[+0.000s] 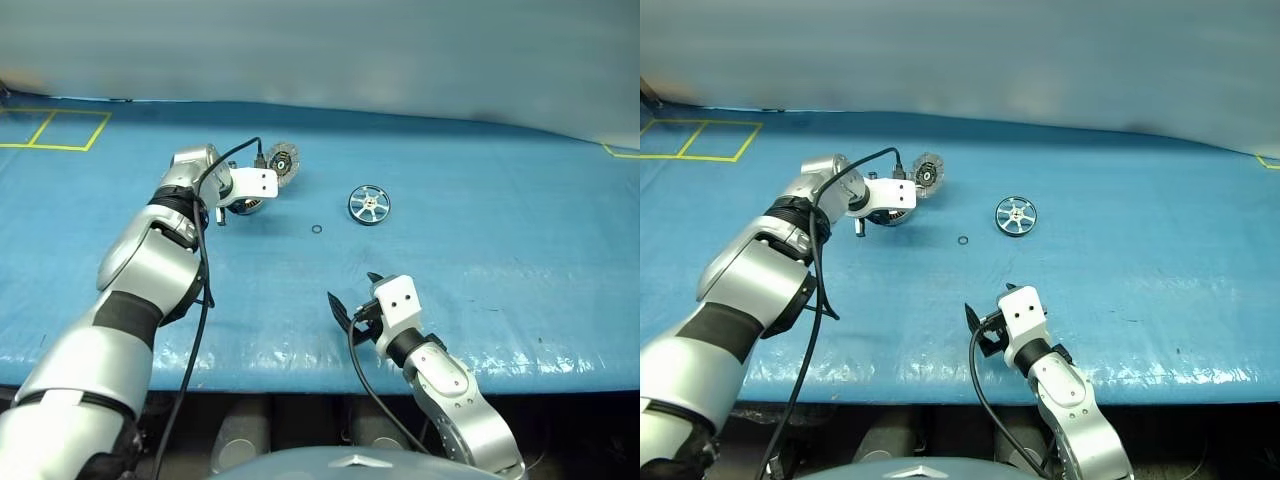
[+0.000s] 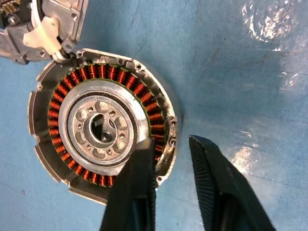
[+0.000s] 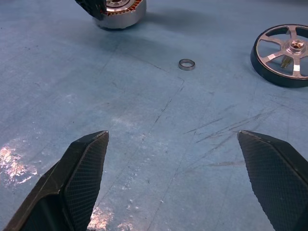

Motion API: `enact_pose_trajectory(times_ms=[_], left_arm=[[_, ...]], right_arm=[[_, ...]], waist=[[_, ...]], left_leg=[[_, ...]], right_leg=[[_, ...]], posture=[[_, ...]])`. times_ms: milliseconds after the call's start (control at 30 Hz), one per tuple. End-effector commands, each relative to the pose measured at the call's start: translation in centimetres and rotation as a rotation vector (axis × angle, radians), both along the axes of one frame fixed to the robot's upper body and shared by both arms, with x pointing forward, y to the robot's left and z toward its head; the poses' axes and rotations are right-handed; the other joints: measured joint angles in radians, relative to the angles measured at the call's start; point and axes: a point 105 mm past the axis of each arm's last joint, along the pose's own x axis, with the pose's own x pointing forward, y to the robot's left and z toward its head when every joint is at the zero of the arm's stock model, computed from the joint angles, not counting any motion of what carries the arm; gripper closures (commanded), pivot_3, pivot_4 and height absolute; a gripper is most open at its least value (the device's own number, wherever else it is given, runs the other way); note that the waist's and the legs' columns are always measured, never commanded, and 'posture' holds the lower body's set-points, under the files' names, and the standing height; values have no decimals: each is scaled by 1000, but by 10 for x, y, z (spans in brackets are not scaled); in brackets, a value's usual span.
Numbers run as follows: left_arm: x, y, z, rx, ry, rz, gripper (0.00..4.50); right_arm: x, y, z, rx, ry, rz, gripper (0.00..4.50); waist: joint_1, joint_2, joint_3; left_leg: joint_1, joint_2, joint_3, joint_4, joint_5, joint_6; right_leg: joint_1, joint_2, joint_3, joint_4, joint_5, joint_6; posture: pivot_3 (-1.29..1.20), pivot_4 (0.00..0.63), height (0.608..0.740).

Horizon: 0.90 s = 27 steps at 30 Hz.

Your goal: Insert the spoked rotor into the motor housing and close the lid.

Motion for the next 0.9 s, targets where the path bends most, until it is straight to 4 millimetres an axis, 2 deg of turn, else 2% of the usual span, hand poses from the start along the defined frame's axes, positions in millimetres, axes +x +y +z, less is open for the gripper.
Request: enact_pose_trajectory(times_ms=[33,300,600,900], left_arm=[[0,1,0,7,-5,2,4478],[1,2,-3,15,-12,-3,4478],[-12,1,-8,-7,120,-35,4478],[-15,2,-4,-41,137,-63,4478]], right_arm=[[1,0,11,12,-48,-2,0],[1,1,11,16,-49,-8,0],[6,6,11,33,-51,0,0],[13,14,12,52,-56,33,0]], waist=[[0,0,0],[0,0,0],[-3,0,0],[-4,0,0]], left_leg=[[0,0,0,0,0,0],[0,0,0,1,0,0],[0,0,0,0,0,0],[0,0,0,0,0,0]], right_leg=[[0,0,0,0,0,0],[0,1,0,0,0,0],[0,1,0,0,2,-4],[0,1,0,0,3,-4]], posture=[[0,150,740],[0,150,740],[0,150,740],[0,150,740]])
